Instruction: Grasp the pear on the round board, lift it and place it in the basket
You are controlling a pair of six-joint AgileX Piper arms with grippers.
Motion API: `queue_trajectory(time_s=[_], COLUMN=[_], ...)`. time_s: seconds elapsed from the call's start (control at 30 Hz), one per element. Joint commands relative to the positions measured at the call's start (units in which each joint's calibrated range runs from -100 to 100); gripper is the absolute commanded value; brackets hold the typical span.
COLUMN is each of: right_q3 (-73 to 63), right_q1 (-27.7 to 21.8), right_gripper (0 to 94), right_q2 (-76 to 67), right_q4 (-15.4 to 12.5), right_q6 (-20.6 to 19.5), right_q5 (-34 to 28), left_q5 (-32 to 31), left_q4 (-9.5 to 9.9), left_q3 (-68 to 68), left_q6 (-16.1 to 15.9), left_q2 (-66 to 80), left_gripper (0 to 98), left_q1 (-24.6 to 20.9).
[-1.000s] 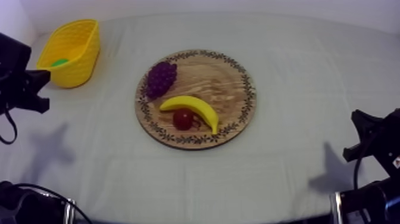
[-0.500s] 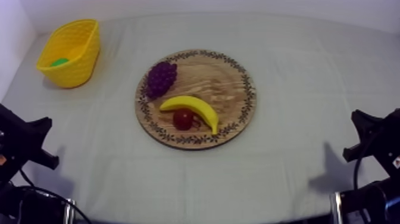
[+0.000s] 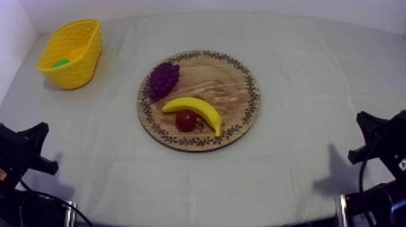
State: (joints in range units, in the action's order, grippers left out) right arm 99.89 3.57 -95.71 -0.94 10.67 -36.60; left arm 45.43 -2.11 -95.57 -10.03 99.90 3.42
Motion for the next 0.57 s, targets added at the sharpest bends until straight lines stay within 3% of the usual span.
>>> queue_trajectory(time_s=[0.0, 0.1, 0.33, 0.53], right_q3=[0.0, 0.0, 0.0, 0.0], right_q1=[0.02, 0.02, 0.02, 0.02], right_gripper=[0.4, 0.4, 0.4, 0.4], right_q2=[-0.04, -0.04, -0.04, -0.04], right_q4=[-0.01, -0.01, -0.01, -0.01], right_q6=[0.0, 0.0, 0.0, 0.0], right_q5=[-0.01, -0.01, -0.01, -0.01], left_q5=[-0.11, -0.19, -0.23, -0.23], left_q4=[0.04, 0.1, 0.17, 0.18], left_q3=[-0.07, -0.08, -0.08, -0.08], left_q6=[0.62, 3.42, 14.15, 16.05], left_q2=[0.05, 0.08, 0.1, 0.1], left_gripper=[0.1, 0.1, 0.1, 0.1], left_q1=[0.02, 0.02, 0.02, 0.02])
